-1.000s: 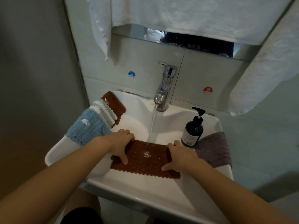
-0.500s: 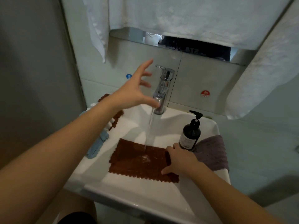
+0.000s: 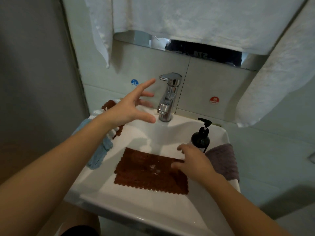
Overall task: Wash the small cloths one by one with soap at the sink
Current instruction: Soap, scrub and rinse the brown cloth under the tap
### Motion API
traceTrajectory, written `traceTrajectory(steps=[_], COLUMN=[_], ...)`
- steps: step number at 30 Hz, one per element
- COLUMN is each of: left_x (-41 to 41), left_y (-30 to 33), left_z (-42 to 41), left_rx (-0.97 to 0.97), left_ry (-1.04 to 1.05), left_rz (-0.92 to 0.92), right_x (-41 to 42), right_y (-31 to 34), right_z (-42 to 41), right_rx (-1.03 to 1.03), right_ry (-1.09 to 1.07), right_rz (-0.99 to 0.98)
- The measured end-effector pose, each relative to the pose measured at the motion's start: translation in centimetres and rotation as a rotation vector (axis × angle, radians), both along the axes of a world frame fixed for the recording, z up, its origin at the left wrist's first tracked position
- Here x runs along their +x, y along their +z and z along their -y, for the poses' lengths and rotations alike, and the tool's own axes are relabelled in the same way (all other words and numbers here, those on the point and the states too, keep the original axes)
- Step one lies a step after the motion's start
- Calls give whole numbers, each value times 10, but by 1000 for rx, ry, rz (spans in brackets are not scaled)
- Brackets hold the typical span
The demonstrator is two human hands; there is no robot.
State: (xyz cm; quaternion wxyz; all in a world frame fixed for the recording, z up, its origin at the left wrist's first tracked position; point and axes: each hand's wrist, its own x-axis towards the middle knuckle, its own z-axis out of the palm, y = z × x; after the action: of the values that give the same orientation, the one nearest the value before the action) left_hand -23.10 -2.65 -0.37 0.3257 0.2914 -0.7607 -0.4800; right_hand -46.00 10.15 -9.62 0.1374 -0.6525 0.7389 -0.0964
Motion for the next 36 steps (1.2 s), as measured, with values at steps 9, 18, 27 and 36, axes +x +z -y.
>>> traceTrajectory(steps=[9,18,27,36], left_x=[22,16,18,21], left_y=[-107,-119,-119,-121], left_z=[-9,-13,-12,-8], left_rx=[-15,-259,-281,-230], left_ry=[-99,-128,-130,-119], left_rz=[779,1065,1106,1119], right_x=[-20,-31,-18,10], right_y=[14,15,35,22], right_z=[3,23,-9,-38], right_rx=[-731,-369,-230,14], right_ry=[-312,-265,53,257], right_rz=[38,265,218,121])
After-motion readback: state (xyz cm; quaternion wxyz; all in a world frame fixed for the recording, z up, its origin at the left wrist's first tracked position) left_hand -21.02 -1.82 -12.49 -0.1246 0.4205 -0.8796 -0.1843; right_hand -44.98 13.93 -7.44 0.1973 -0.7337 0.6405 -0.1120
